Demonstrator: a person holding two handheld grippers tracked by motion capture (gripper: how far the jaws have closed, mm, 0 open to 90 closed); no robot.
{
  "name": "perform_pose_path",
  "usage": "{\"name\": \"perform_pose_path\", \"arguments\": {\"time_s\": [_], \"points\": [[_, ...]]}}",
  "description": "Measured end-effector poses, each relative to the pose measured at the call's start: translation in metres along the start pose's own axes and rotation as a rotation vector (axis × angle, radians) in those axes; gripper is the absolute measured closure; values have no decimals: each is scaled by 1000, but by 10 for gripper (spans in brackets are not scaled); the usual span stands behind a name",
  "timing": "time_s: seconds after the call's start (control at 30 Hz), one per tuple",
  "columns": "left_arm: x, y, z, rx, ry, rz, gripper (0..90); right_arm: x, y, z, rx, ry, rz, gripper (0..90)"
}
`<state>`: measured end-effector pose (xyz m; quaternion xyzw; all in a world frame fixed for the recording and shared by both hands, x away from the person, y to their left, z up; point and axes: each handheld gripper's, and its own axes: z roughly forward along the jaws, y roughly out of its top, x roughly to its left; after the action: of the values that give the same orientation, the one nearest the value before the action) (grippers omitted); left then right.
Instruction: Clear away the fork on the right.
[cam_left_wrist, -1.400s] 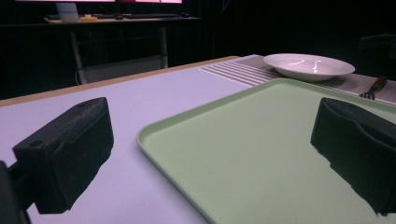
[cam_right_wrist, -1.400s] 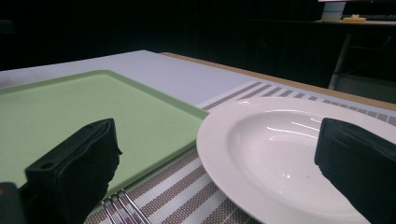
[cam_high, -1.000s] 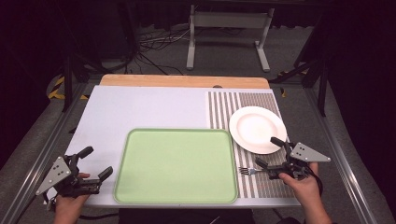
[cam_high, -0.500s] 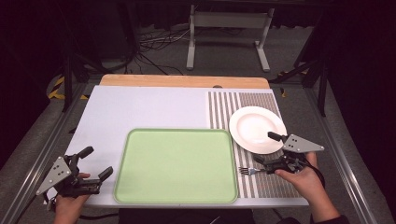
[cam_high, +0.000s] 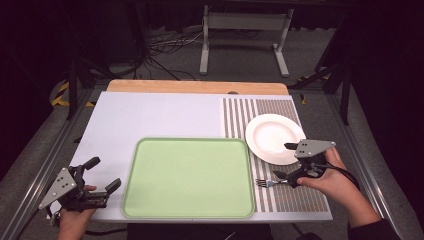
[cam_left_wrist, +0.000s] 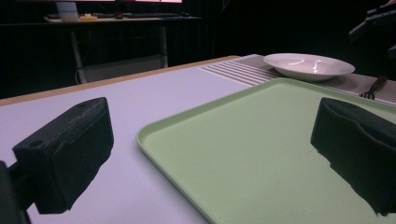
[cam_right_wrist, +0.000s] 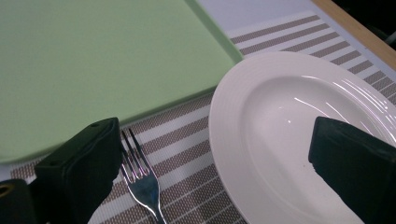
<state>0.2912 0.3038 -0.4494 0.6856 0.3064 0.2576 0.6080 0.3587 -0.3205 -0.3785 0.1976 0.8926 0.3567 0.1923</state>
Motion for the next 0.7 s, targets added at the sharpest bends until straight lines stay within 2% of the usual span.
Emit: {"name": "perform_pose_path", "arguments": {"time_s": [0.17,0.23,0.27,0.43,0.5,0.6,0.7], "points": [[0,0,0,1,0,-1,0,-2,4,2,107,65,-43,51],[1,0,0,4,1,2,0,-2,3,4,166,90,-84,51],[1,0,0,4,1,2,0,-2,3,4,166,90,-84,51],[0,0,0,1,1,0,0,-2,4,9,255,105,-137,60],[0,0,0,0,1,-1,0,-3,4,9,265,108,-144,60],[0,0,0,-1,2,-1,0,-4,6,12,317,116,-178,67],[0,0,0,2,1,0,0,-4,6,13,343,125,-186,69]]}}
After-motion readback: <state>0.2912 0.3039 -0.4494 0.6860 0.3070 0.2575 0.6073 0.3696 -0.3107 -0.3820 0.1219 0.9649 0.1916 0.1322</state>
